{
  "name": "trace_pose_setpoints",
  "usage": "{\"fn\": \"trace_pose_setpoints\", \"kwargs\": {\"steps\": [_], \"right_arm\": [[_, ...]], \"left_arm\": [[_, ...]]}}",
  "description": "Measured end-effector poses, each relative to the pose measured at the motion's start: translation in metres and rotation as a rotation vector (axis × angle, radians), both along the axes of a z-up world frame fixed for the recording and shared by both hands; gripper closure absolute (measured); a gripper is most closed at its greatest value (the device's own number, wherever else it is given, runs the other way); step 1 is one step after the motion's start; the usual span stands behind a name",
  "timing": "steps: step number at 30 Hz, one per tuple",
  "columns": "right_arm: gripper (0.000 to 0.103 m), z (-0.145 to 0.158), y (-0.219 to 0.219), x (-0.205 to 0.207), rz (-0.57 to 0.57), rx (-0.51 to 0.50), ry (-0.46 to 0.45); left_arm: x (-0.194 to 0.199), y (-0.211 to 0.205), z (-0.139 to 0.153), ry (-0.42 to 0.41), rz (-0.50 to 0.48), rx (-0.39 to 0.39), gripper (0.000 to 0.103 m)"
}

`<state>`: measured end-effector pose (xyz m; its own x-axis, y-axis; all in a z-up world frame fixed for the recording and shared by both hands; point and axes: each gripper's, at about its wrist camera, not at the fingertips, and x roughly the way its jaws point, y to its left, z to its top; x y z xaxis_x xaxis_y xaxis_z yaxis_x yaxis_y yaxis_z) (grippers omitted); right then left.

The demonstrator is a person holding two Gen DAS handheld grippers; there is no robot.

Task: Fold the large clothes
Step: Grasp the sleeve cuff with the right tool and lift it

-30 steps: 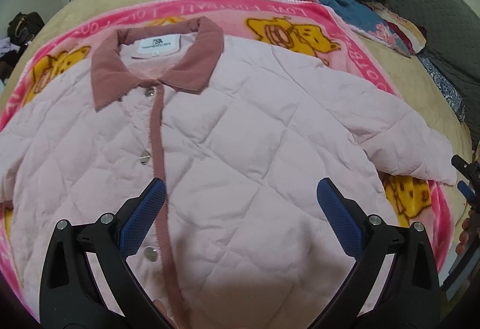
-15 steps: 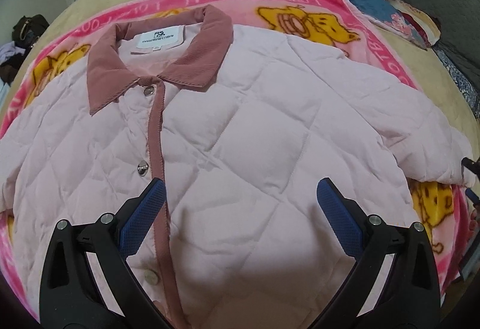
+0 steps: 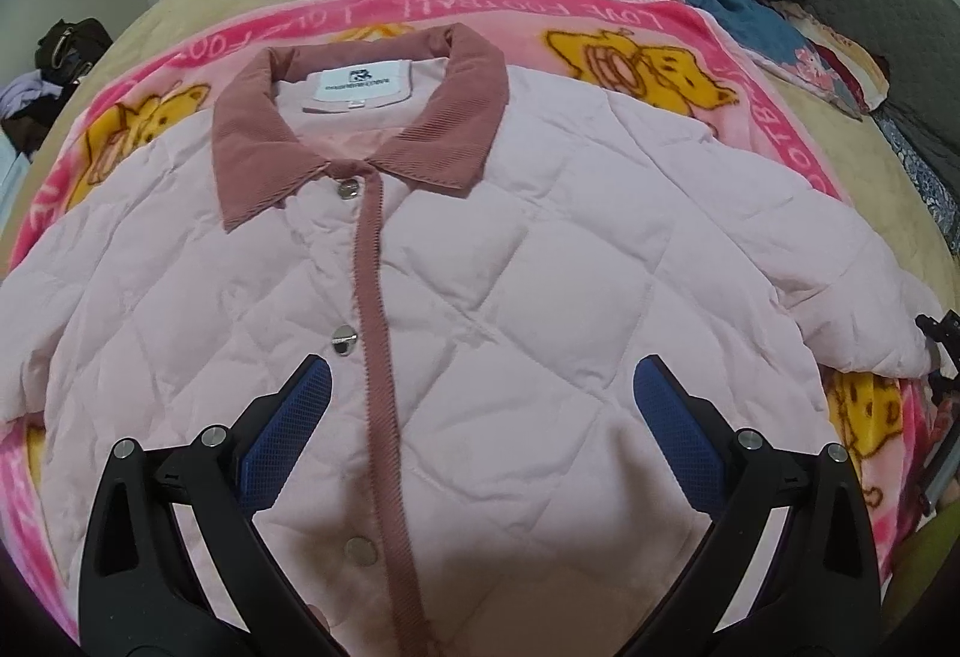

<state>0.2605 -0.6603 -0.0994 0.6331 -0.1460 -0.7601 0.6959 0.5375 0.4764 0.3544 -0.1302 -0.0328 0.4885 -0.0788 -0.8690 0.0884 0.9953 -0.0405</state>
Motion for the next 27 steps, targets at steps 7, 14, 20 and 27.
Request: {"fn": "trace_pose_setpoints", "kwargs": {"steps": [7,14,20,27], "right_arm": [[0.077,0.052,0.021,-0.004,0.092,-0.113,-0.136],[0.080,0.112,0.052,-0.008,0.182,-0.238,-0.261],[0.083,0.158,0.091,-0.004,0.256,-0.305,-0.339],[0.083,0.199,0.130,0.003,0.335,-0.352,-0.400]], "left_arm": [[-0.009,0.009,0.020,-0.026,0.000,-0.004,0.008],[-0.022,0.018,0.046,-0.055,-0.011,0.002,0.008],[-0.033,0.036,0.072,-0.085,-0.001,0.007,0.008],[-0.042,0.055,0.090,-0.110,0.023,0.024,0.008]]}}
